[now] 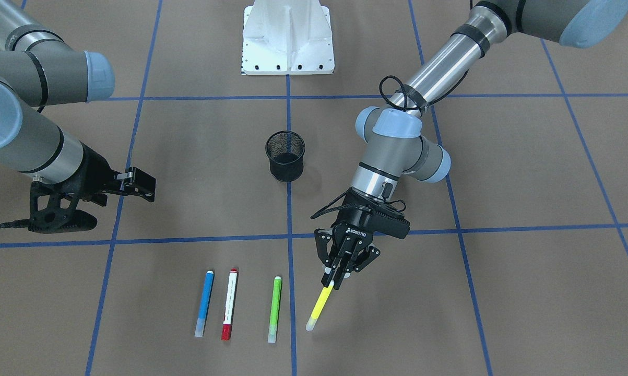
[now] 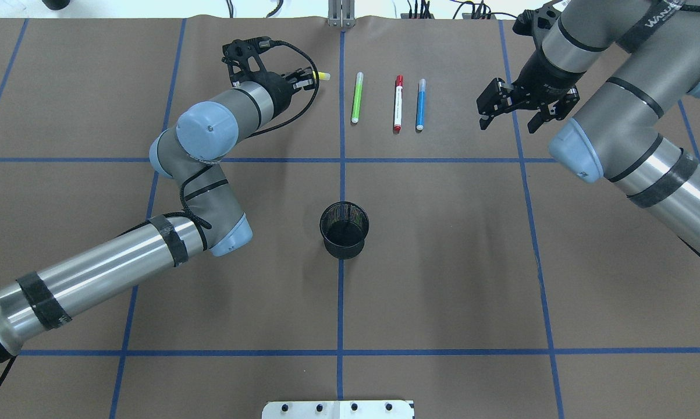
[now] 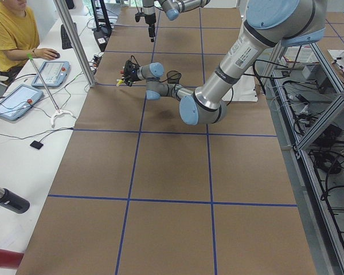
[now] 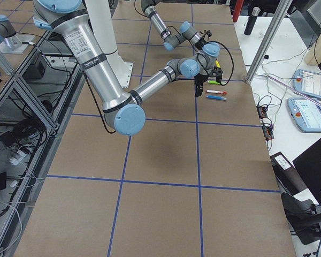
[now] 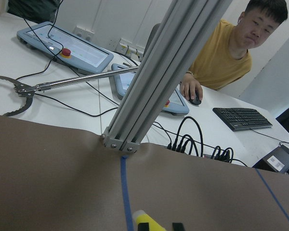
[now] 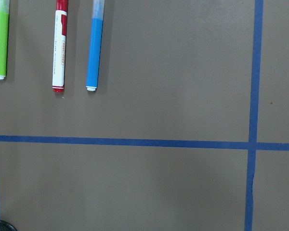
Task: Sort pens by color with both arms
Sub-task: 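Lower the yellow highlighter beside the green one and open the left gripper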
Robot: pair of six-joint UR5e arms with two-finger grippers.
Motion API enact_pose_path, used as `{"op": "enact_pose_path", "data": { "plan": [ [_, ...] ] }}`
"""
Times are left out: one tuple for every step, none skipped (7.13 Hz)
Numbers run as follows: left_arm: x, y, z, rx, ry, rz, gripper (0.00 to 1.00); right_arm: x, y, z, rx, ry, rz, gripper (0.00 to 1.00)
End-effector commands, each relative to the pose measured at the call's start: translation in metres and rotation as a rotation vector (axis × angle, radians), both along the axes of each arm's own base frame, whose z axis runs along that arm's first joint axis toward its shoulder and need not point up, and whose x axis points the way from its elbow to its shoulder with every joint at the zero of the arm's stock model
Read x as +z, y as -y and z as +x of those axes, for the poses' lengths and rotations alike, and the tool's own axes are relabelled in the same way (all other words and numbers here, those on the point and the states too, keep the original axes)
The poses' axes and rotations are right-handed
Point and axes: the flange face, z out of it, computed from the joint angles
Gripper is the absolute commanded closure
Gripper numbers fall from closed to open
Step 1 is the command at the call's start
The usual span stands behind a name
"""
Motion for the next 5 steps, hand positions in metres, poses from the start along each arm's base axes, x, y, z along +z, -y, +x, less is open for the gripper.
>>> {"op": "enact_pose_path", "data": {
  "plan": [
    [-0.003, -0.001, 0.009, -0.017, 0.006, -0.001, 0.96, 0.002, 0.000, -0.001, 0.001, -0.005, -0.001, 0.00],
    [-0.009, 0.004, 0.015, -0.019, 0.011, -0.004, 0.81, 0.002, 0.000, 0.000, 0.003, -0.006, 0.004, 0.00],
    [-0.008, 0.004, 0.017, -0.017, 0.013, -0.006, 0.59, 0.002, 0.000, -0.001, 0.004, -0.010, 0.005, 0.00],
    [-0.008, 0.003, 0.018, -0.016, 0.013, -0.006, 0.45, 0.003, 0.000, -0.001, 0.004, -0.011, 0.003, 0.00],
    [-0.009, 0.001, 0.020, -0.013, 0.012, -0.005, 0.37, 0.002, 0.000, -0.001, 0.004, -0.010, 0.005, 0.00]
  ]
}}
